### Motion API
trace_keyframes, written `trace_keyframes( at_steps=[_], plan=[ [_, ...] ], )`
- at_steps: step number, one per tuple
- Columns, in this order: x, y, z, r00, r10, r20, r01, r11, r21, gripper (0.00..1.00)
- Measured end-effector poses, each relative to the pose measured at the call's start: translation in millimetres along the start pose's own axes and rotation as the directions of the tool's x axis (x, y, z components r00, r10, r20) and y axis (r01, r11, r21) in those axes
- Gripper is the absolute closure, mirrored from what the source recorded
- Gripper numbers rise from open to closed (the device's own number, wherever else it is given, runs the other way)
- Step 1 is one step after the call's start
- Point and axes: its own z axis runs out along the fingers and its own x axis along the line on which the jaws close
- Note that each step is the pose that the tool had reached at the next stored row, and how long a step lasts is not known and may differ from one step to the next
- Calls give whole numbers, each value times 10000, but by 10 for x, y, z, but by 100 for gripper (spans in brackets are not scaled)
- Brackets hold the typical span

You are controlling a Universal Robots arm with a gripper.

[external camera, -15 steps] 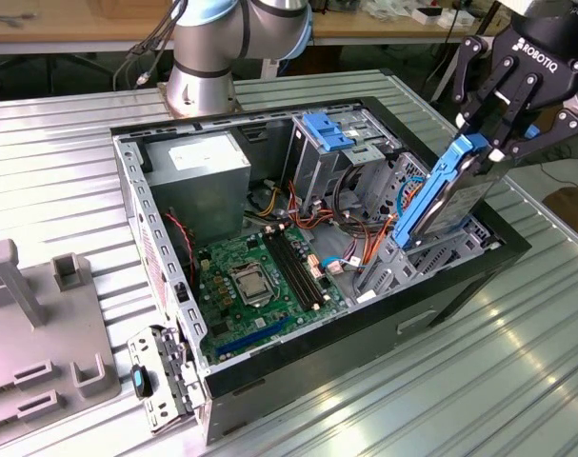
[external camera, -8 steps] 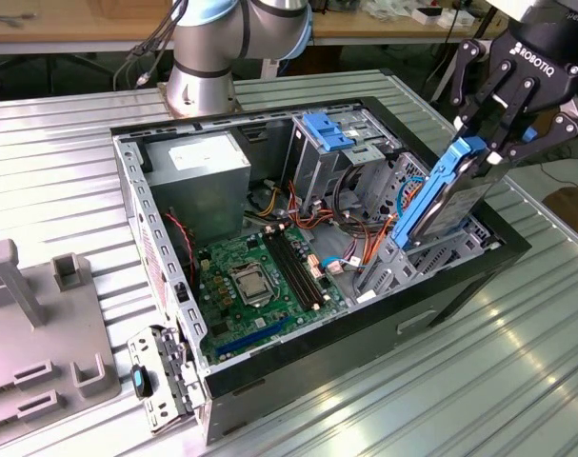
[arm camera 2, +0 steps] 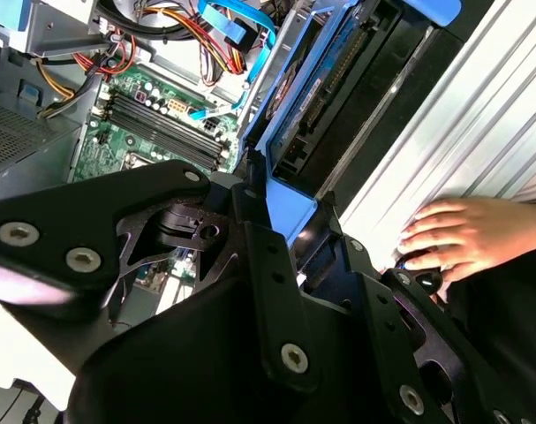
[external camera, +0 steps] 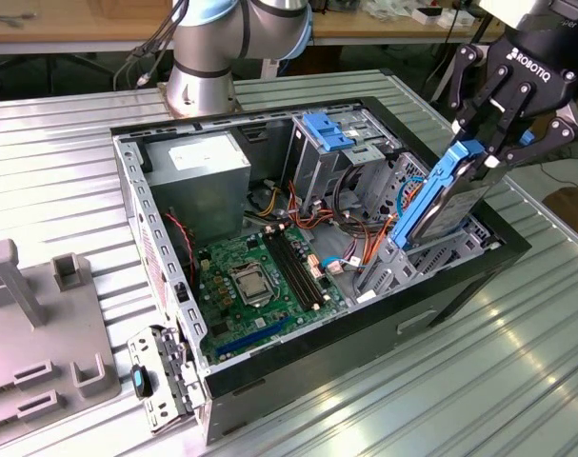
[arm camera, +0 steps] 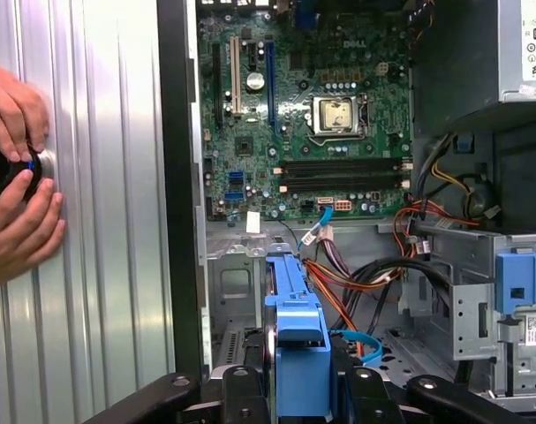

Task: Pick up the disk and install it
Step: 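Insert the disk into the insertion slot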

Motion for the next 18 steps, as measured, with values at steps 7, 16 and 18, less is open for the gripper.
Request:
trace_keyframes(
  at_steps=[7,16,18],
  plan=[
    [0,0,12,10000,-8,2,8,10000,21,63],
    [0,1,37,10000,-10,1,10,10000,21,63],
    [0,1,50,10000,-11,1,11,10000,21,63]
  ],
)
